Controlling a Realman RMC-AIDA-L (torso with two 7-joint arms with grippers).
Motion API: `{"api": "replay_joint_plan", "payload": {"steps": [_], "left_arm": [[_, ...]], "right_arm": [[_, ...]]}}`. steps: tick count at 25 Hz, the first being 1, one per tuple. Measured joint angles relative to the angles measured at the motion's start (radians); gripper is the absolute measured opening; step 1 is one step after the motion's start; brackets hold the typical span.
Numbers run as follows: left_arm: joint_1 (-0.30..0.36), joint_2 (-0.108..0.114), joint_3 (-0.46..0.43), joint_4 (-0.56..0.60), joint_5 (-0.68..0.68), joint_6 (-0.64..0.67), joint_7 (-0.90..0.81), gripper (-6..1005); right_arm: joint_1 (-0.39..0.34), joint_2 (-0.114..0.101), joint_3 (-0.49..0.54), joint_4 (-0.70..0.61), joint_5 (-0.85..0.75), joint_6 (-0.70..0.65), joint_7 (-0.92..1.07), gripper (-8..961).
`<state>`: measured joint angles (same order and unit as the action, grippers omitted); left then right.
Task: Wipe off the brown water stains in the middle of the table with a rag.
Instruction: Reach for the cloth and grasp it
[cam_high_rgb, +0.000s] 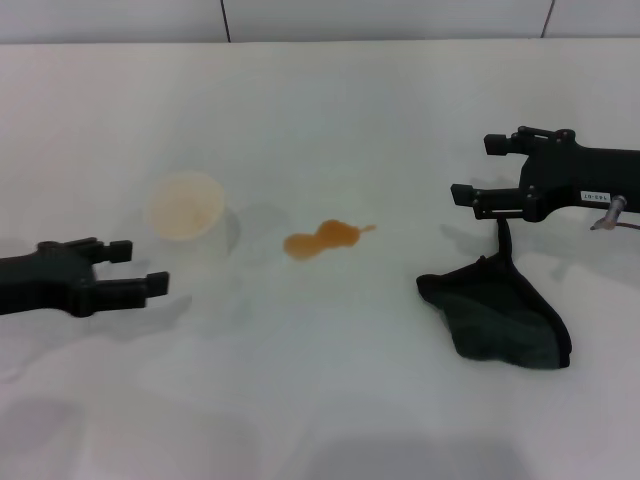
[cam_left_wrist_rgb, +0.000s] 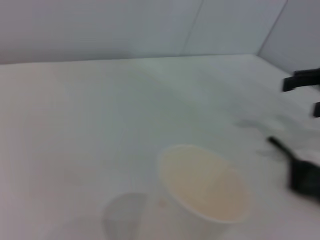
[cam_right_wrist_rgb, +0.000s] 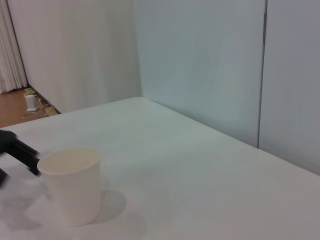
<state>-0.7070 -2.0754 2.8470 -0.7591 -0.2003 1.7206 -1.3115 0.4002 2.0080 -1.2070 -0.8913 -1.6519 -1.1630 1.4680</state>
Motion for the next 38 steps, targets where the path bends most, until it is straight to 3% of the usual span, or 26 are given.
{"api": "replay_joint_plan", "payload": {"steps": [5,8,15,24,29,34,38], "left_arm": [[-0.017,0.006,0.001,-0.255,0.015,0.251,-0.117,867],[-0.052,0.005,0.001,-0.37,0.062,0.274,-0.18,867],[-0.219,0.01,0.003,-0.461,0.264,0.262,-0.174,867],[-0.416,0.005,0.003,-0.475,0.297,0.236,-0.108,866],[-0.467,0.002,0.003,-0.418,0.321,0.212,-0.077,866],[-0.475,0.0,0.003,-0.375,0.338,0.178,-0.069,866],[-0.48,0.0,0.003,-0.362,0.343,0.166,-0.062,866]], "right_arm": [[0.001,0.0,0.0,0.0,0.001,-0.004,0.0,870],[0.001,-0.001,0.0,0.0,0.001,-0.003,0.0,869],[0.014,-0.001,0.0,-0.003,0.0,0.0,0.001,869],[0.014,0.0,0.0,0.003,-0.001,0.002,0.001,870],[0.013,0.001,-0.001,0.001,0.0,-0.008,0.006,865],[0.014,-0.001,-0.001,-0.004,0.002,-0.063,0.043,858],[0.017,-0.027,-0.001,-0.059,-0.057,-0.131,0.211,853]]}}
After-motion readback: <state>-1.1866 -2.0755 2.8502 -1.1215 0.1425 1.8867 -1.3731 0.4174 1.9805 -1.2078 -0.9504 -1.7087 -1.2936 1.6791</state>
